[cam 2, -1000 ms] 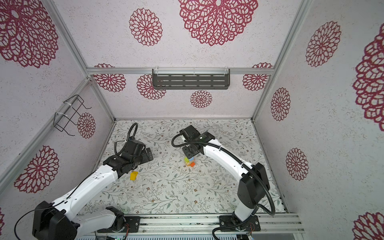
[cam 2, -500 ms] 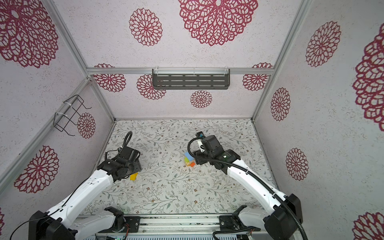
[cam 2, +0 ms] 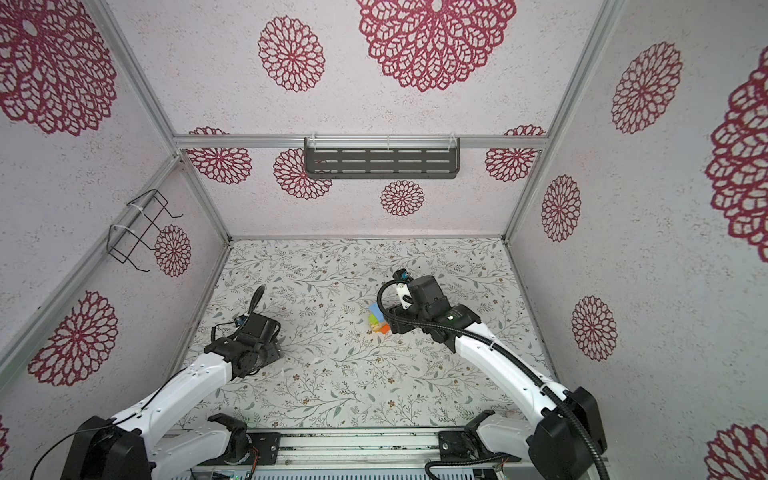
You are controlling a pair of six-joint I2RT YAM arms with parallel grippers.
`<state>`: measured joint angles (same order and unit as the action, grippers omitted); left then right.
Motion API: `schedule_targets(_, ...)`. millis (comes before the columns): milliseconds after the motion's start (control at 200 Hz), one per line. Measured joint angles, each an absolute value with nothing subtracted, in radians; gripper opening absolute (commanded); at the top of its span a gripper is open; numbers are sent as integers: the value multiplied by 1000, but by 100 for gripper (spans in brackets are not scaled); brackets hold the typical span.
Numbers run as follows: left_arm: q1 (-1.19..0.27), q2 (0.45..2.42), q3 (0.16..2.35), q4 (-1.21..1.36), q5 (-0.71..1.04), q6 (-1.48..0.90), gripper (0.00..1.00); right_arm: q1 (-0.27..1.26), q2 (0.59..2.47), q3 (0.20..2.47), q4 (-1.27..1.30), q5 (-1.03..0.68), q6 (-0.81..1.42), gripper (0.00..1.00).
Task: Build the wood block tower
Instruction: 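Open the right gripper and raise it while the left gripper reaches the yellow block, then close the left gripper on the yellow block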
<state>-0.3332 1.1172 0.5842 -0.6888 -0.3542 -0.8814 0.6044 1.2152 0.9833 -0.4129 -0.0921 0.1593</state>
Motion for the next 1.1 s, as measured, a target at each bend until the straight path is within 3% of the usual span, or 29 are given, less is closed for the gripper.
schedule_targets(525,-258,1369,658,-650,-247,-839,66,577,1217,968,-377,-121,163,72)
schedule_targets(1101,-160,1487,730,-653,-220,-831,64,565,1217,946,-369,-136,176,72)
